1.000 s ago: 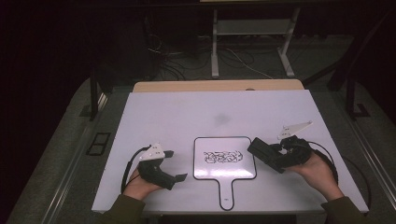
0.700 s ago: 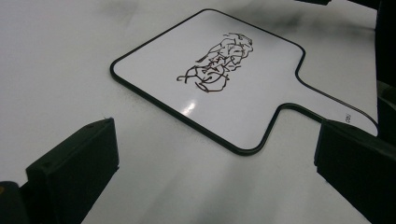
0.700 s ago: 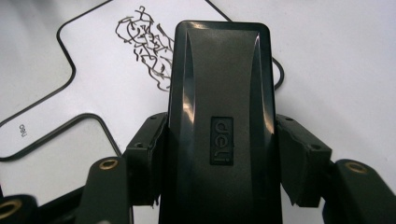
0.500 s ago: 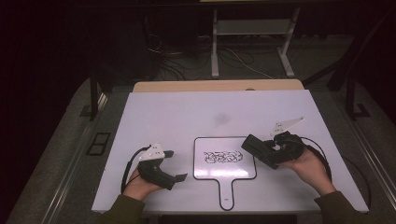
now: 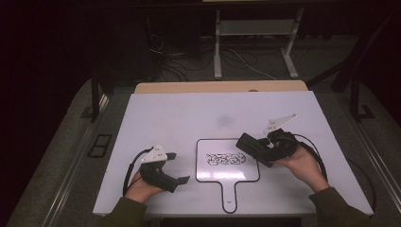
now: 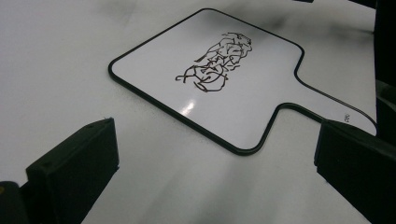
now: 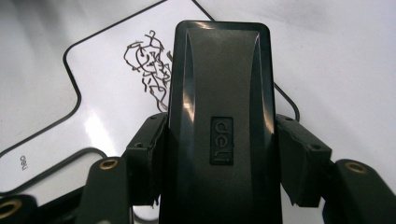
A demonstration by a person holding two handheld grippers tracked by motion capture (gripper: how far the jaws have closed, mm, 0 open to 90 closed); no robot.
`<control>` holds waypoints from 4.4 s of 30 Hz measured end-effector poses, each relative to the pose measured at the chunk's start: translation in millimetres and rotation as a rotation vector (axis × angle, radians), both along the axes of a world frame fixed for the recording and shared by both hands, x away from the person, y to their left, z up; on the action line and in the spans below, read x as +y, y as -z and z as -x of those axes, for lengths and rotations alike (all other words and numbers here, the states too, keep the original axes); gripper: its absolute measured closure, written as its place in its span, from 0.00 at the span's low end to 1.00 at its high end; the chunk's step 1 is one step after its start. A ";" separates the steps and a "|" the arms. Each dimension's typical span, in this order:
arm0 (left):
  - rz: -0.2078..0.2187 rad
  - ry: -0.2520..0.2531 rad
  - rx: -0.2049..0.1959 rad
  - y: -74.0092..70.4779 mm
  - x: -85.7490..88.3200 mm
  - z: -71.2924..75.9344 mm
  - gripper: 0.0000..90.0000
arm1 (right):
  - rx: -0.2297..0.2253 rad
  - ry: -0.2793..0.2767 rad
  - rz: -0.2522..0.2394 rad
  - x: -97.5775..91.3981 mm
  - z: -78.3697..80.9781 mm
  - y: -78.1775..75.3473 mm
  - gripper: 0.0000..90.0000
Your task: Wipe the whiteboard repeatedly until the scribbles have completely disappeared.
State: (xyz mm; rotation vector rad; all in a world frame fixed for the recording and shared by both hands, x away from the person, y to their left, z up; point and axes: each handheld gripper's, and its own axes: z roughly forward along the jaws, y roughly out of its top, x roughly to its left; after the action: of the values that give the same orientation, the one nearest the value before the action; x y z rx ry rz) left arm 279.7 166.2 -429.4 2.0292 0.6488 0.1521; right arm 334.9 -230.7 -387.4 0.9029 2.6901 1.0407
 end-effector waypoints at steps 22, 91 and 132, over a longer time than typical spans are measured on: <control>0.004 0.005 0.000 -0.1 0.1 0.0 0.00 | 0.017 -0.040 0.044 43.7 -18.8 10.6 0.43; 0.005 0.010 0.002 -0.4 -0.4 0.6 0.00 | -0.010 -0.123 0.170 66.9 -8.4 38.9 0.43; 0.004 0.009 0.001 -0.4 -0.6 0.7 0.00 | -0.006 -0.084 0.198 57.4 -14.8 37.5 0.43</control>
State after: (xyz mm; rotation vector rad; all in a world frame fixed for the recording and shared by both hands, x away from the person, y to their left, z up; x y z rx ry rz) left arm 279.0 165.6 -429.0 2.0280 0.6400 0.1438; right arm 349.6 -173.3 -424.9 0.7564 2.7857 0.7709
